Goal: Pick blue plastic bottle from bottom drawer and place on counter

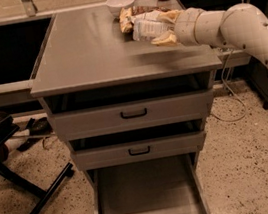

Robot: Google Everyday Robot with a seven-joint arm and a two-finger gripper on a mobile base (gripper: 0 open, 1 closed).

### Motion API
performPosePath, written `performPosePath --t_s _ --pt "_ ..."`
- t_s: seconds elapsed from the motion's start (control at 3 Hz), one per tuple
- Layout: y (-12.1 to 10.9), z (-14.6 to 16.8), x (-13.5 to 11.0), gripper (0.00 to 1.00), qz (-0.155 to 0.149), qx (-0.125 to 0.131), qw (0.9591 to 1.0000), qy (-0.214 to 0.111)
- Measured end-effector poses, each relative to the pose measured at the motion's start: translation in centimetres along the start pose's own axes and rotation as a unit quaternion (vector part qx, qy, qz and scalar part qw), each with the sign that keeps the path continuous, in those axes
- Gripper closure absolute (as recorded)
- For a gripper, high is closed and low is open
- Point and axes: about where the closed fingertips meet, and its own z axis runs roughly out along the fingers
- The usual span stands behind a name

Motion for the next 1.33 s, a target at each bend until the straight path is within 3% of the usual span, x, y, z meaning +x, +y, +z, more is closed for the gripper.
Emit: performPosePath --t_s 0.67,1.0,1.33 --pt "1.7 1.2 2.2 1.0 0.02 -0.038 0.999 0.01" --pt "3.8 2.7 2.0 1.0 0.02 -0.092 0.9955 0.006" --pt "3.9 2.7 2.0 1.0 0.02 -0.094 0.9954 0.006"
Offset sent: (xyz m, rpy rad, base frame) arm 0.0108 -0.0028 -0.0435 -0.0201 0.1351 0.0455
